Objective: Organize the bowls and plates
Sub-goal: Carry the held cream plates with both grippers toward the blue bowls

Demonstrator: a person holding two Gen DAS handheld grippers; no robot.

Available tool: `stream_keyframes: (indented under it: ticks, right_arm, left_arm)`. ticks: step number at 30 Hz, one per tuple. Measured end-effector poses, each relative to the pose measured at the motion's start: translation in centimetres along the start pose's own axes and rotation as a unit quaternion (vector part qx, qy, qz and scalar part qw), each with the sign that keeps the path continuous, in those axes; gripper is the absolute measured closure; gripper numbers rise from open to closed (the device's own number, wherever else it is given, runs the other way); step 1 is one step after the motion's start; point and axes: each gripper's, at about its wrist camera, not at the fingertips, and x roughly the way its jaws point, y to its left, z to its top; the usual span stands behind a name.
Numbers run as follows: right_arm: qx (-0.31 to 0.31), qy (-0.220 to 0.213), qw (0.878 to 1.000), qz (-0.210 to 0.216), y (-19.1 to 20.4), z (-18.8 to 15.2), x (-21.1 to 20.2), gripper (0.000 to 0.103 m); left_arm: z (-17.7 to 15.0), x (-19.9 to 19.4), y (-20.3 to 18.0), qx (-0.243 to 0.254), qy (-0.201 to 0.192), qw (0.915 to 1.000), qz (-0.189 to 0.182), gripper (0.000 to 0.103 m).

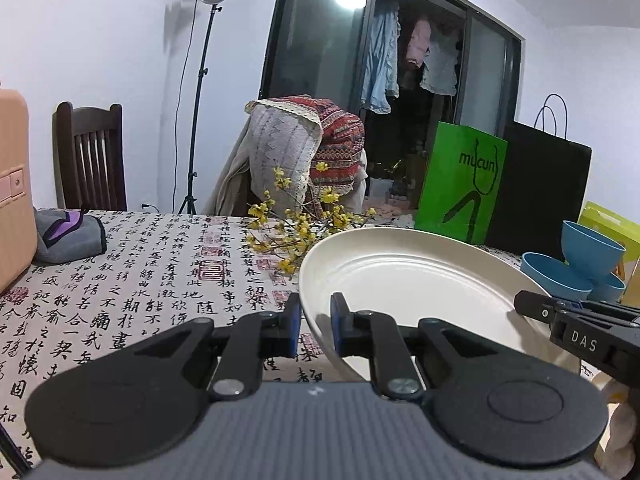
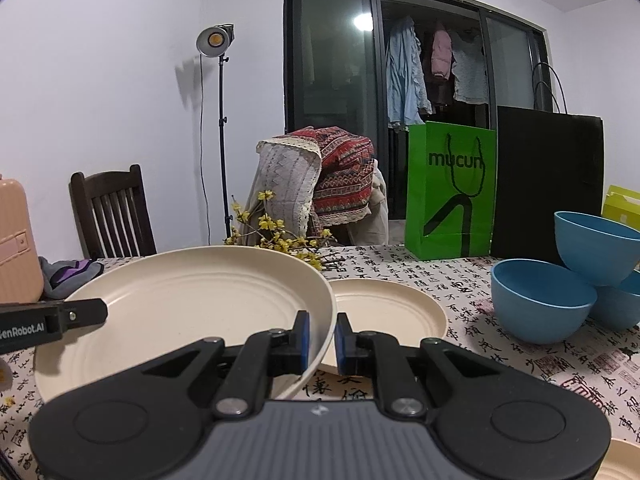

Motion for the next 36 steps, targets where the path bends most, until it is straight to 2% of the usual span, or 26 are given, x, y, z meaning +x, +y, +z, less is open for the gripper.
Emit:
stream_keyframes:
  ticks: [15, 29, 36]
  right_arm:
    - [0.017, -0.002, 1.000, -0.010, -1.4, -0.7, -1.4, 0.090]
    - [0.039, -0.004, 0.999, 0.001, -3.0, -0.7, -2.6, 0.090]
    - [0.056, -0.003, 0.998, 0.009, -4.4, -0.2, -2.7, 0.090]
  left_arm:
    - [-0.8, -0.2, -1.2, 0.016, 0.005, 0.9997, -0.019, 0.087]
    - [-0.9, -1.5, -3.1, 0.029, -0.009, 0.9995, -0.009, 0.087]
    - [-0.7, -1.6, -4.3, 0.031, 0.004, 0.9995, -0.004, 0.087]
